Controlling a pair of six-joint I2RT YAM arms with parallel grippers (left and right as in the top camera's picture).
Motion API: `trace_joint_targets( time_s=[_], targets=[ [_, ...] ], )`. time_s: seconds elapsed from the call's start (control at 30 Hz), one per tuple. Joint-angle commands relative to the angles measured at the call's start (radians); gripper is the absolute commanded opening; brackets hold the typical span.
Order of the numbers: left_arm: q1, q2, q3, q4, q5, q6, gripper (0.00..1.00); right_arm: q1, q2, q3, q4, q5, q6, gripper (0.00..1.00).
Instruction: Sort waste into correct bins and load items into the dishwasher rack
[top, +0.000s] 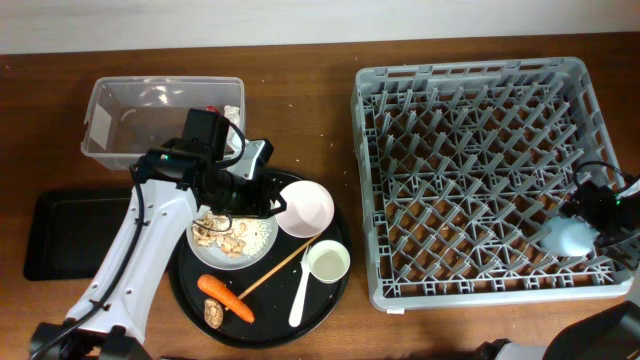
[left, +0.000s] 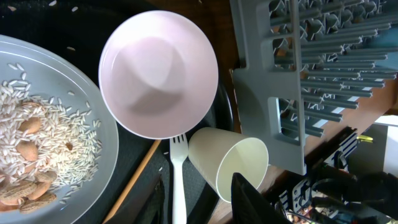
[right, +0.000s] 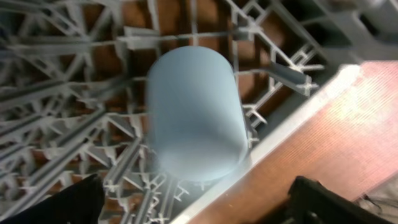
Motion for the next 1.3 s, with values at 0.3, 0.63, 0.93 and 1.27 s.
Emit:
trace_joint_targets(
  time_s=[0.3, 0.63, 0.93, 1.27],
  targets=[
    [0.004, -0.008, 0.01, -0.001, -0.008, 0.005, 0.46, 0.078, -0.05, 0.013, -0.073, -0.552, -0.263, 0.99],
    [-0.194, -0.008, -0.15, 0.023, -0.038, -0.04, 0.46, 0.668, -0.195, 0.009, -0.116, -0.448, -0.272, 0.98],
    [-0.338, 0.0, -0.256, 0.14, -0.149, -0.172, 0.34, 0.724, -0.195, 0.009, -0.111, -0.448, -0.27, 0.98],
    [-0.34, 0.002, -0.256, 0.15, -0.166, -0.205, 0.11, 0.724, -0.195, 0.009, -0.122, -0.448, -0.27, 0.98]
  ],
)
